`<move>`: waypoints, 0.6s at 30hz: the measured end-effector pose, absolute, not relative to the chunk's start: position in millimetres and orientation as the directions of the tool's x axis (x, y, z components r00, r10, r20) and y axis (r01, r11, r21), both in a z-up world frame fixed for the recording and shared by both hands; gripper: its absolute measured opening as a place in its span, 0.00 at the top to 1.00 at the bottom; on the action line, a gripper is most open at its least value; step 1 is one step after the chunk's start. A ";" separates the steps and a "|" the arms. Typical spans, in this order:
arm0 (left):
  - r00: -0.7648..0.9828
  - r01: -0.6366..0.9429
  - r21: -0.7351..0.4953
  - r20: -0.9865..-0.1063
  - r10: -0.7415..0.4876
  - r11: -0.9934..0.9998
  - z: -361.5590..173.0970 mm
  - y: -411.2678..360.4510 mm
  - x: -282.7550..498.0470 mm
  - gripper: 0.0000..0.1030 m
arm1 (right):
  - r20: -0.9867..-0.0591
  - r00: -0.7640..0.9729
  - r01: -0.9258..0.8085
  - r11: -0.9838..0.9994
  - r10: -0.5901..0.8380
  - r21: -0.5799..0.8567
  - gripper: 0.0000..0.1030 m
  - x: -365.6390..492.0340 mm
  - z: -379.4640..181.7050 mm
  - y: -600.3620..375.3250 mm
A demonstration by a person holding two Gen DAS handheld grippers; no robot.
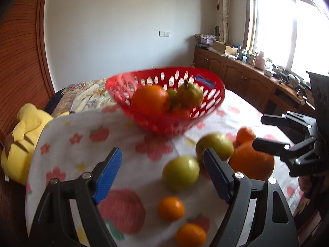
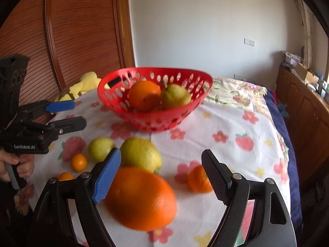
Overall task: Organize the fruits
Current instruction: 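Open the right tool to drop the pear while the left tool releases the orange, then close the right tool on the big orange while the left tool closes on a mandarin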
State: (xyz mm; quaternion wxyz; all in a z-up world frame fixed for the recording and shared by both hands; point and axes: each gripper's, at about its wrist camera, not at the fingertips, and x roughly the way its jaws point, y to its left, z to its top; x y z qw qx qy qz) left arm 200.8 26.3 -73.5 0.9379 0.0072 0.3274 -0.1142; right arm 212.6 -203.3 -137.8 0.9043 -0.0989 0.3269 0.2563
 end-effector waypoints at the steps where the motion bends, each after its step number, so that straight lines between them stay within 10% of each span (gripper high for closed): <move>1: 0.758 0.214 -0.059 -0.620 -0.204 0.975 -77.0 26.5 197.3 0.21 | -0.645 0.652 -0.528 0.849 0.398 -0.010 0.18 210.9 -140.1 -204.3; 18: 0.737 0.173 -0.112 -0.644 -0.204 0.979 -113.2 34.2 153.4 0.21 | -0.673 0.611 -0.522 0.851 0.416 0.052 0.10 197.2 -160.0 -199.3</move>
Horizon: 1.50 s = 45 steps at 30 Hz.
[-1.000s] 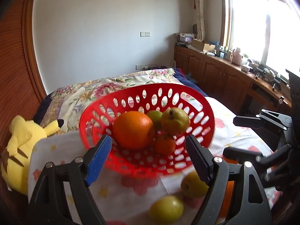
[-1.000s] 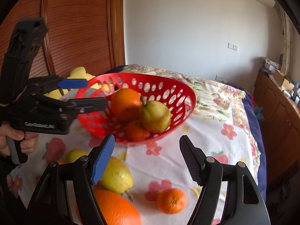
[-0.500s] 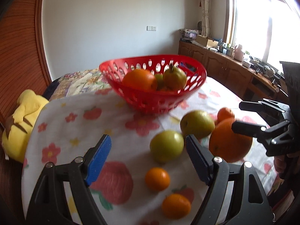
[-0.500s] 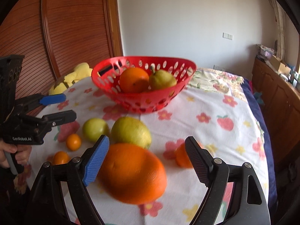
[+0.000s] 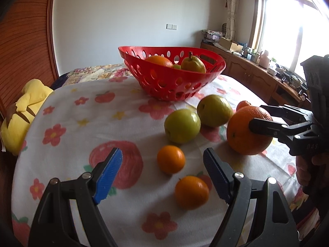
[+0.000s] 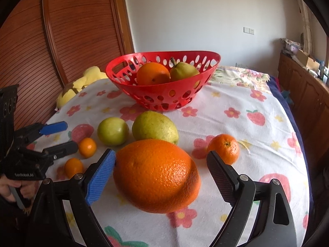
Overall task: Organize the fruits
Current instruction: 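Close the right tool on the big orange while the left tool closes on a mandarin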
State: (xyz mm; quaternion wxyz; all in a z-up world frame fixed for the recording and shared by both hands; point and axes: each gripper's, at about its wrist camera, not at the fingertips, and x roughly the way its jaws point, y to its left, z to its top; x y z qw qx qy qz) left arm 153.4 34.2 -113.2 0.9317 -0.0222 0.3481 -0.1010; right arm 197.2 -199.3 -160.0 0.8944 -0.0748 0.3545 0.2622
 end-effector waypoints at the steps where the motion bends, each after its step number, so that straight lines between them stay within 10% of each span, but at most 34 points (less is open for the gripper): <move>1: 0.737 0.173 -0.111 -0.645 -0.203 0.979 -113.7 33.1 152.3 0.21 | -0.677 0.605 -0.525 0.849 0.418 0.055 0.10 196.4 -161.2 -198.1; 45: 0.760 0.197 -0.043 -0.625 -0.180 0.980 -120.7 21.0 138.2 0.21 | -0.685 0.627 -0.516 0.857 0.370 -0.010 0.09 165.7 -187.7 -198.4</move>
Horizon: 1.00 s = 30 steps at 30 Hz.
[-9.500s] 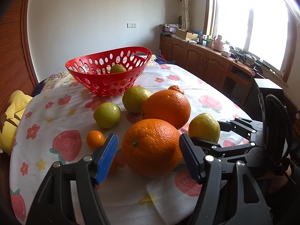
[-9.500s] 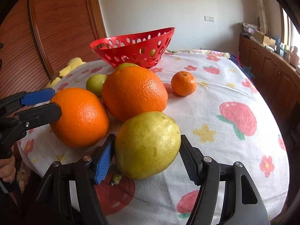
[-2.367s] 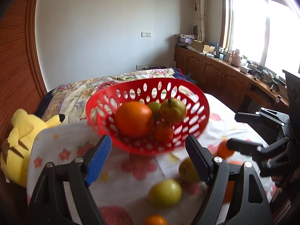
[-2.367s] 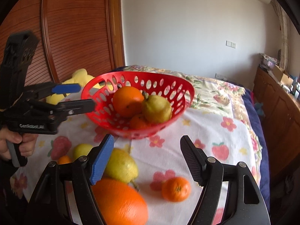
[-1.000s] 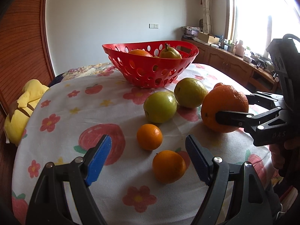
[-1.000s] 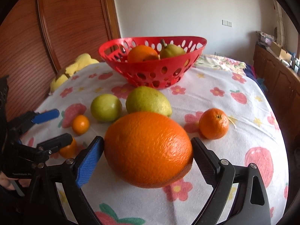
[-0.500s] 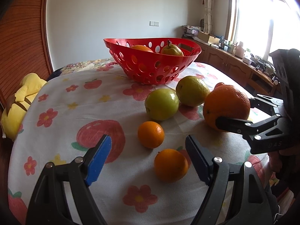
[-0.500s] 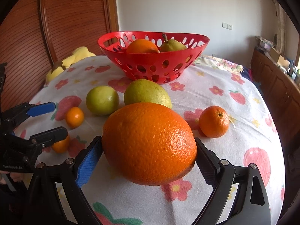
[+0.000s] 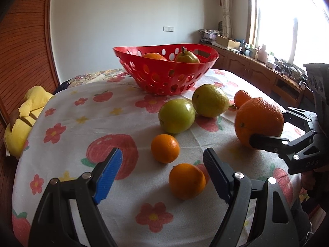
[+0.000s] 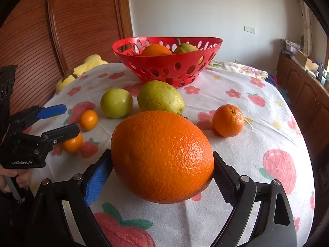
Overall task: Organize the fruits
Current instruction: 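Close the right tool on the big orange while the left tool closes on a mandarin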
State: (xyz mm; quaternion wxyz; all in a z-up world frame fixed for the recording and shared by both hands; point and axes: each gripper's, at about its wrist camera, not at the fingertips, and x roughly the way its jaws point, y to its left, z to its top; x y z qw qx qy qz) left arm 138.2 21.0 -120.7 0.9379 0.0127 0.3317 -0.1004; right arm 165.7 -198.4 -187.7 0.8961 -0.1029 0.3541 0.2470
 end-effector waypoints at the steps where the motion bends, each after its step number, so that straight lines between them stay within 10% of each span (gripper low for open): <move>1: 0.758 0.203 -0.039 -0.626 -0.182 0.978 -120.7 19.7 137.4 0.21 | -0.684 0.631 -0.516 0.856 0.366 -0.018 0.09 164.6 -188.1 -197.3; 15: 0.689 0.245 -0.053 -0.693 -0.212 0.968 -116.7 9.6 124.1 0.57 | -0.676 0.652 -0.511 0.858 0.342 -0.058 0.09 160.0 -190.0 -193.1; 30: 0.639 0.289 -0.055 -0.732 -0.235 0.956 -129.6 -8.5 132.8 0.66 | -0.675 0.651 -0.508 0.860 0.347 -0.048 0.09 161.0 -190.8 -194.1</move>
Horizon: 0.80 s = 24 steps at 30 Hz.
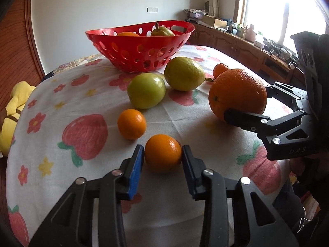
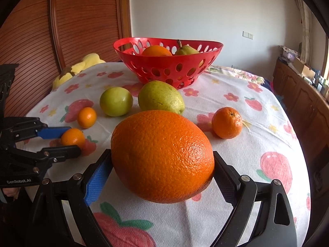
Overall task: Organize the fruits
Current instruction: 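Close the right tool on the big orange while the left tool closes on a mandarin, then lift the big orange and mandarin and carry both over the red basket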
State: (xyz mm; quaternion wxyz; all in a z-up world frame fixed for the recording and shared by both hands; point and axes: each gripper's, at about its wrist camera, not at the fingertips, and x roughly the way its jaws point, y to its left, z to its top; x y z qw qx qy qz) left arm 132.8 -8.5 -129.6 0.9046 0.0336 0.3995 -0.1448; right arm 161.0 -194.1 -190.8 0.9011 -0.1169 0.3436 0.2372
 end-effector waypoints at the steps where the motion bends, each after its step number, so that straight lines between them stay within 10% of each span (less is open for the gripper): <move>1: 0.641 0.289 -0.051 -0.732 -0.233 0.956 -129.6 -9.4 132.8 0.66 | -0.675 0.651 -0.507 0.861 0.348 -0.046 0.09 160.8 -190.6 -195.1; 24: 0.740 0.301 -0.063 -0.614 -0.275 0.952 -70.5 -6.3 116.1 0.67 | -0.675 0.649 -0.505 0.863 0.351 -0.036 0.09 162.1 -190.7 -195.6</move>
